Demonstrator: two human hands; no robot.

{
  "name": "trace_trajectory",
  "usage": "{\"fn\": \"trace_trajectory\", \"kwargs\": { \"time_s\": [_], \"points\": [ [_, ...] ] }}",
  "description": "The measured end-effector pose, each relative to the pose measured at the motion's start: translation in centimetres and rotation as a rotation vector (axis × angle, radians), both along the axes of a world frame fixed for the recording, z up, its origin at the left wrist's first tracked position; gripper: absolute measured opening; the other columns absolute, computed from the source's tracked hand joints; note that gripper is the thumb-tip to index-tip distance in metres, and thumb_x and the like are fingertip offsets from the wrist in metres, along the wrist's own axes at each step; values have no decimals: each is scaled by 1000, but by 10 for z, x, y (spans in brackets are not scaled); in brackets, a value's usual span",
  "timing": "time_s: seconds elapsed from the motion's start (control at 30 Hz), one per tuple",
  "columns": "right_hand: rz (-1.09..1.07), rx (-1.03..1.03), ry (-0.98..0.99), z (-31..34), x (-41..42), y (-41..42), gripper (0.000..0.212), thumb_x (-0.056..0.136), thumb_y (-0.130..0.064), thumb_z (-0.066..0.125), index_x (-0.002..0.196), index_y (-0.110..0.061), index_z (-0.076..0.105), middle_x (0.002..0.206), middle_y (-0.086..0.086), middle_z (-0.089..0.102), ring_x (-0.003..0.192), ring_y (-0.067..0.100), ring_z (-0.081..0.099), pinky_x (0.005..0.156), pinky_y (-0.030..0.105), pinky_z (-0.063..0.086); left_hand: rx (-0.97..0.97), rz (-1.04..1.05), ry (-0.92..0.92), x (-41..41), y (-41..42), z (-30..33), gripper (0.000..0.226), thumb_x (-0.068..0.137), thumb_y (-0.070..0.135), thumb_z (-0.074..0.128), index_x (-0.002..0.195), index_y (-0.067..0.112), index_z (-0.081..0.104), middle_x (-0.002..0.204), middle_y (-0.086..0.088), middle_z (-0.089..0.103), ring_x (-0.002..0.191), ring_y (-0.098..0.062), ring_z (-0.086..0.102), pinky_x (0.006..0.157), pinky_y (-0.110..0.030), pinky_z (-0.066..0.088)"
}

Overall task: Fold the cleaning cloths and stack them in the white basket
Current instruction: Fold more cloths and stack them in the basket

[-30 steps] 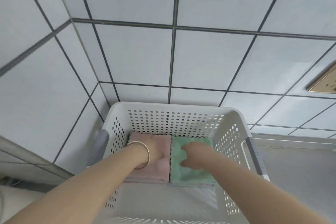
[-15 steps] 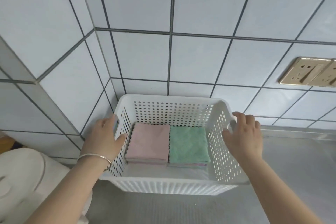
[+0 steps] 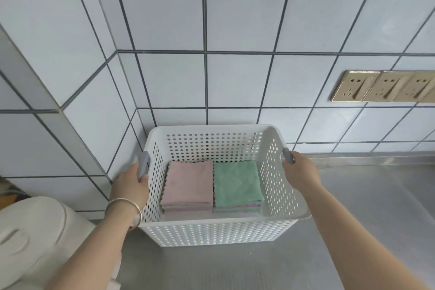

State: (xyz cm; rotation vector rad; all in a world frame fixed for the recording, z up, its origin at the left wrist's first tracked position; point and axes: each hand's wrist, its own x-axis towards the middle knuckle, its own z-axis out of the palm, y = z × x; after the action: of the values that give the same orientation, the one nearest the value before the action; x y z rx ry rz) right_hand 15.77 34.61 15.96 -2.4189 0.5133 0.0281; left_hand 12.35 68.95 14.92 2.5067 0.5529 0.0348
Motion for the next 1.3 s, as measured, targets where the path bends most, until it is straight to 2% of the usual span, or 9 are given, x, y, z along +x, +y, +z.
{"fn": "trace_trajectory", "kwargs": {
  "time_s": [0.07,0.23,0.37,0.67,0.73,0.87,1.03,1.2,1.3],
  "points": [
    [-33,71,-22,-3,-5,-1,23,94,-15,40,102,-2,56,71,3,50,60,18,43,52,26,33,-88,3,33,-1,2,7,36,94,17,42,129,13,48,92,-14,60,69,-27,55,55,-30,42],
    [-109,125,-35,-1,-44,-19,22,91,-16,39,99,-3,56,73,3,50,66,23,44,60,28,35,-221,-47,64,-16,-13,29,21,90,10,42,106,2,54,68,-6,49,57,-21,43,51,-28,27],
    [-156,120,-4,14,-89,-47,22,87,-14,39,99,-5,54,73,3,51,63,23,45,62,29,38,-321,-121,68,-45,-33,45,13,93,13,40,85,18,49,63,-7,47,58,-21,40,57,-28,25],
    [-307,181,-53,38,-220,-108,19,91,-16,41,100,-6,55,76,4,53,59,24,49,57,26,41,-475,-295,65,-106,-98,73,30,97,21,43,111,48,42,84,-4,58,84,-25,58,76,-37,45],
    [-365,193,-80,45,-248,-118,16,91,-17,42,94,-7,54,74,5,54,60,23,49,59,28,43,-484,-329,70,-119,-115,78,35,98,23,43,117,52,38,87,1,62,84,-22,60,69,-37,49],
    [-496,185,-104,46,-309,-119,16,92,-18,42,79,-13,48,69,3,52,58,21,47,60,32,46,-478,-454,94,-141,-137,78,37,99,24,40,129,46,42,95,2,62,79,-16,58,63,-30,40],
    [-717,167,-125,31,-382,-94,15,94,-19,41,93,-8,52,69,4,52,59,19,46,59,36,45,-466,-681,125,-151,-151,78,37,100,23,37,133,38,41,101,-2,59,77,-16,56,58,-28,39],
    [-1013,189,-174,20,-462,-21,16,95,-21,39,94,-14,54,77,4,59,59,16,48,57,33,43,-361,-971,210,-153,-146,61,38,98,33,37,134,48,35,122,-3,58,100,-32,61,79,-45,51],
    [-1192,203,-163,19,-517,38,17,95,-20,37,96,-14,53,82,2,59,66,18,50,60,32,43,-348,-1119,271,-168,-150,50,45,98,20,40,141,29,34,137,-11,47,118,-41,48,88,-49,44]
  ]
}}
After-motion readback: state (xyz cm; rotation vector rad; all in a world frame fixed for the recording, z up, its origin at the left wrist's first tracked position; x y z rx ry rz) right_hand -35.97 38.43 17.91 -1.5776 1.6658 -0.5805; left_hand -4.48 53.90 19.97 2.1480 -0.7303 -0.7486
